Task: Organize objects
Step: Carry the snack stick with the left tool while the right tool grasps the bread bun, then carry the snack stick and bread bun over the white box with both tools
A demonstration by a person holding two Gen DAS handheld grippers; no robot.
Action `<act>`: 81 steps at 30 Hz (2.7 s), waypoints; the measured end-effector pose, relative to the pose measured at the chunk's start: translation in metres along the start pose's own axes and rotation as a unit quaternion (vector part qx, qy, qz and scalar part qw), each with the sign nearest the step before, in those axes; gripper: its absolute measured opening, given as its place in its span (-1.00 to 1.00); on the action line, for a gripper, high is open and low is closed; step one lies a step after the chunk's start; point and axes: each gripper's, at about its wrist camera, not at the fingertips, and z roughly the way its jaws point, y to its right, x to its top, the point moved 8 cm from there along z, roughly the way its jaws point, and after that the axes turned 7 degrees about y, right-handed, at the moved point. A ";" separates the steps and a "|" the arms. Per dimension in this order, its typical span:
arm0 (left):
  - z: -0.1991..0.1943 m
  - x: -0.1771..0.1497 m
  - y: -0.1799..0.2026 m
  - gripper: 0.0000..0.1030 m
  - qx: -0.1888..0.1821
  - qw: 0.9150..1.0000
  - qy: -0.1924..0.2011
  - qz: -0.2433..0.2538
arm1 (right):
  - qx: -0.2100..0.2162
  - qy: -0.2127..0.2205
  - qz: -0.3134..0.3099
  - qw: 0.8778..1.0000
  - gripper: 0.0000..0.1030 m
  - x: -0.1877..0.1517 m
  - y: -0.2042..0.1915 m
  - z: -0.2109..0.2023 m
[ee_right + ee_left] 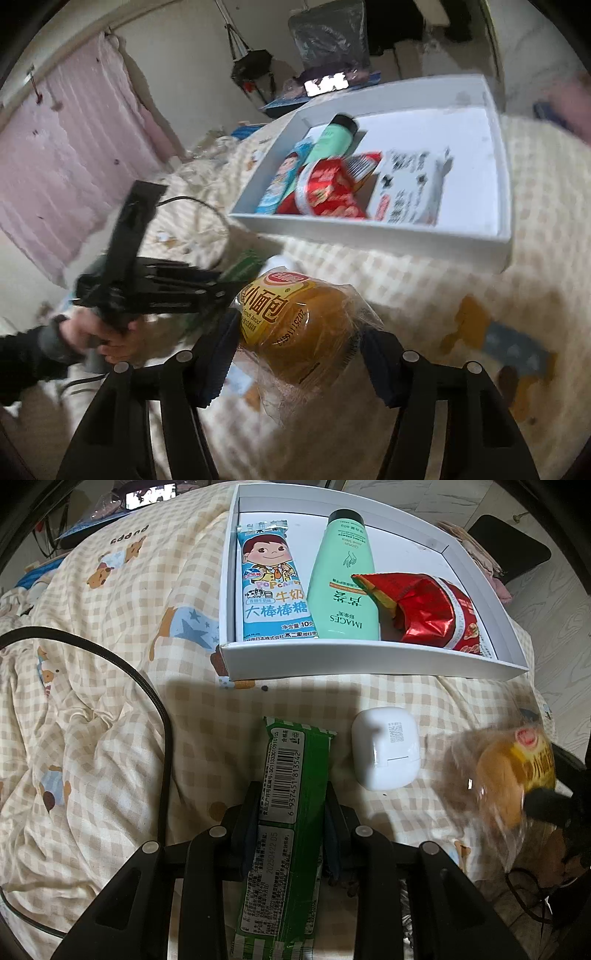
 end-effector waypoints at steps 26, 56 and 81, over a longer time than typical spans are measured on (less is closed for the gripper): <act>-0.055 0.025 0.012 -0.43 -0.024 0.996 0.082 -0.028 | 0.035 0.001 0.016 0.999 0.23 -0.003 -0.008 0.002; -0.130 0.163 0.013 -0.43 -0.056 0.973 0.221 0.028 | 0.092 0.146 0.020 0.985 0.23 0.134 -0.001 -0.049; -0.021 0.191 -0.020 -0.44 -0.007 0.969 0.248 -0.010 | -0.086 0.166 -0.010 0.982 0.23 0.165 0.046 0.025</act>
